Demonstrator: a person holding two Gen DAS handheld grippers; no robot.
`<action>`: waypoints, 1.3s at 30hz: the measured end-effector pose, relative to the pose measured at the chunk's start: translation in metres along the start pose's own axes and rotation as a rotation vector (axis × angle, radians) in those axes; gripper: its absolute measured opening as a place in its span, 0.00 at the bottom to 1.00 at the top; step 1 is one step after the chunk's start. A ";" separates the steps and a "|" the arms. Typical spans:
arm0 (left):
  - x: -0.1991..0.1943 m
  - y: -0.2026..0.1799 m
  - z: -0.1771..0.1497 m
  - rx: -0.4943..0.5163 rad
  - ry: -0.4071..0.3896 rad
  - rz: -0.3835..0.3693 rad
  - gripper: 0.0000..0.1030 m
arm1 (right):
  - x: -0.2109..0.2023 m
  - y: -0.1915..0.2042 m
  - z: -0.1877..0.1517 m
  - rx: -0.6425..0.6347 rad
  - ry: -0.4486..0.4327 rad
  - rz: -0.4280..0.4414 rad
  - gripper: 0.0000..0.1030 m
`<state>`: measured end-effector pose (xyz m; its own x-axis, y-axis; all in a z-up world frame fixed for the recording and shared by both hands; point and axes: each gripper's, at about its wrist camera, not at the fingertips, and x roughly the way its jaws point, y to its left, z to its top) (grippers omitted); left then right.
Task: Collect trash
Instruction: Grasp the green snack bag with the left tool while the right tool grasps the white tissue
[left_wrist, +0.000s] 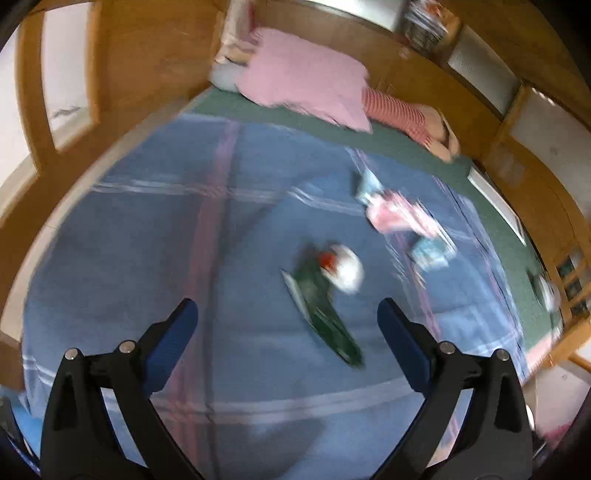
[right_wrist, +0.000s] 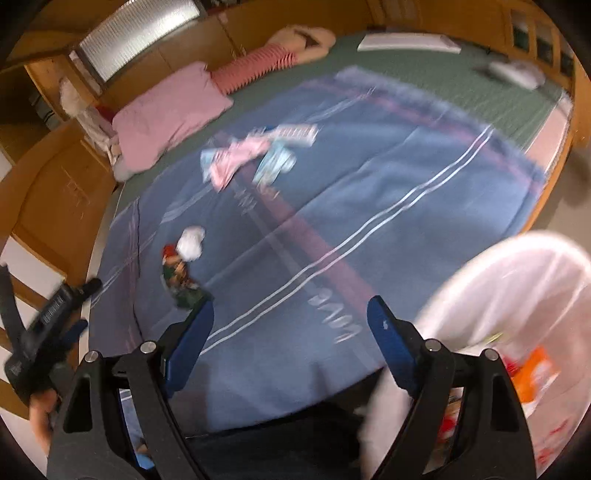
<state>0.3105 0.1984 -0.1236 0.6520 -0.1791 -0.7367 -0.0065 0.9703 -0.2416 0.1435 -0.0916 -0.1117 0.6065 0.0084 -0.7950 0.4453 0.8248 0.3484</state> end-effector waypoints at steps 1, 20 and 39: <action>0.004 0.014 0.005 -0.051 -0.018 0.019 0.94 | 0.008 0.012 -0.007 -0.039 0.005 -0.016 0.81; 0.125 -0.039 -0.048 0.031 0.222 -0.019 0.44 | 0.031 0.035 -0.028 -0.150 -0.037 -0.101 0.81; -0.023 0.066 -0.008 -0.179 0.040 -0.021 0.14 | 0.144 0.139 0.066 -0.078 -0.008 -0.131 0.83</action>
<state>0.2886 0.2657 -0.1275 0.6226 -0.2087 -0.7542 -0.1304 0.9226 -0.3630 0.3363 -0.0129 -0.1445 0.5517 -0.1061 -0.8272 0.4682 0.8602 0.2020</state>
